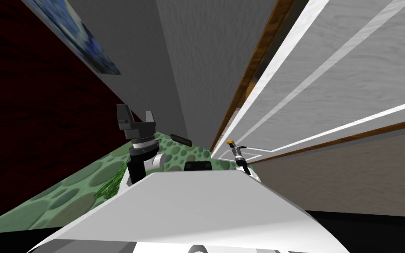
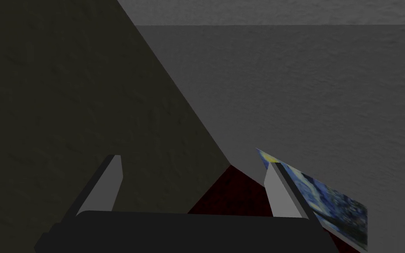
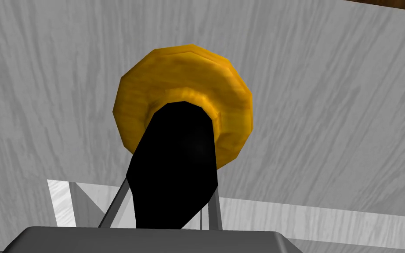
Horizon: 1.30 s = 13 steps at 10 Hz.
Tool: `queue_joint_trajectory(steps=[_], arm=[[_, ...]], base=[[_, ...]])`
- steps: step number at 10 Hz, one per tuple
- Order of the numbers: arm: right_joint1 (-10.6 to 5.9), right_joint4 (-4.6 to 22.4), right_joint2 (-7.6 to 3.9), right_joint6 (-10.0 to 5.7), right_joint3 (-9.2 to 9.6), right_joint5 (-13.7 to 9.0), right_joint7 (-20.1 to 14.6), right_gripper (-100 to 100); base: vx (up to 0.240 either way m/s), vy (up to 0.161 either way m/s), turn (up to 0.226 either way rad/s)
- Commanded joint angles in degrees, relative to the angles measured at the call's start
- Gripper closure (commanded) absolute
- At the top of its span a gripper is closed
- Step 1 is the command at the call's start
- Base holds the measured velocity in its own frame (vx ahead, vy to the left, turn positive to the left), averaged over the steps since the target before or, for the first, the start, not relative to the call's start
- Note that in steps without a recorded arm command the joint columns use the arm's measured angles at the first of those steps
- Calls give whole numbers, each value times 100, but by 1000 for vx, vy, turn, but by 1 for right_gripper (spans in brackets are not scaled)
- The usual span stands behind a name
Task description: Pull the door open
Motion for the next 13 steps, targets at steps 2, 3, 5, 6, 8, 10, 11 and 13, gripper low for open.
queue_joint_trajectory(steps=[2, 3, 5, 6, 8, 10, 11, 13], arm=[[43, -5, -44, -58, 31, 11, -48, 100], [145, 18, -110, -205, 82, 29, -133, 100], [250, 36, -196, -370, 126, 45, -219, 100], [309, 46, -244, -463, 151, 55, -268, 100], [428, 65, -340, -648, 201, 73, -365, 100], [528, 82, -423, -806, 244, 89, -447, 100], [592, 92, -475, -906, 270, 99, -500, 100], [613, 148, -470, -978, 301, 108, -518, 100]], base=[[-136, -18, 64], [-157, -30, 136], [-237, -73, 183], [-216, -40, 148], [-209, -62, 153], [-178, -41, 123], [-226, -66, 157], [-147, -44, 114]])
